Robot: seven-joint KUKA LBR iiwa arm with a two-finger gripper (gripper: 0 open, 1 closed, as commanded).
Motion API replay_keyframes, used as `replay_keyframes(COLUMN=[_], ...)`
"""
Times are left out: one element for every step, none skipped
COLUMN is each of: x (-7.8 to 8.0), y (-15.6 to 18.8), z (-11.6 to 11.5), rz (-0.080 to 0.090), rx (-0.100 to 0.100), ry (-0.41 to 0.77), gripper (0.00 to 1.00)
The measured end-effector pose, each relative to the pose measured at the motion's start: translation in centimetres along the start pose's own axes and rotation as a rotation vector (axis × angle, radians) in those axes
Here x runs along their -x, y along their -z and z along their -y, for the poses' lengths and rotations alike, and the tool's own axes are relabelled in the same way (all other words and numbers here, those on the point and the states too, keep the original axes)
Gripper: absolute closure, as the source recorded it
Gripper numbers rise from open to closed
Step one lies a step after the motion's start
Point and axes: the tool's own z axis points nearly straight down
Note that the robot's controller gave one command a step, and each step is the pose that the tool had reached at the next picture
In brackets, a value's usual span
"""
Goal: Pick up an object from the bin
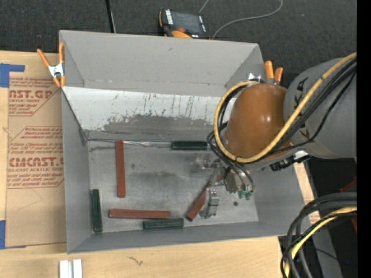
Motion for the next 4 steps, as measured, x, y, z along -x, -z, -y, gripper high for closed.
replay_keyframes(x=[1.1,1.0,0.4,0.3], y=[-9.5,-9.4,1.0,8.1], z=[0.9,0.9,6.0,5.4], rz=[0.003,0.001,0.006,0.009], rx=[-0.001,0.0,-0.004,-0.003], ry=[0.392,0.39,0.595,0.577], gripper=[0.0,1.0,1.0,1.0])
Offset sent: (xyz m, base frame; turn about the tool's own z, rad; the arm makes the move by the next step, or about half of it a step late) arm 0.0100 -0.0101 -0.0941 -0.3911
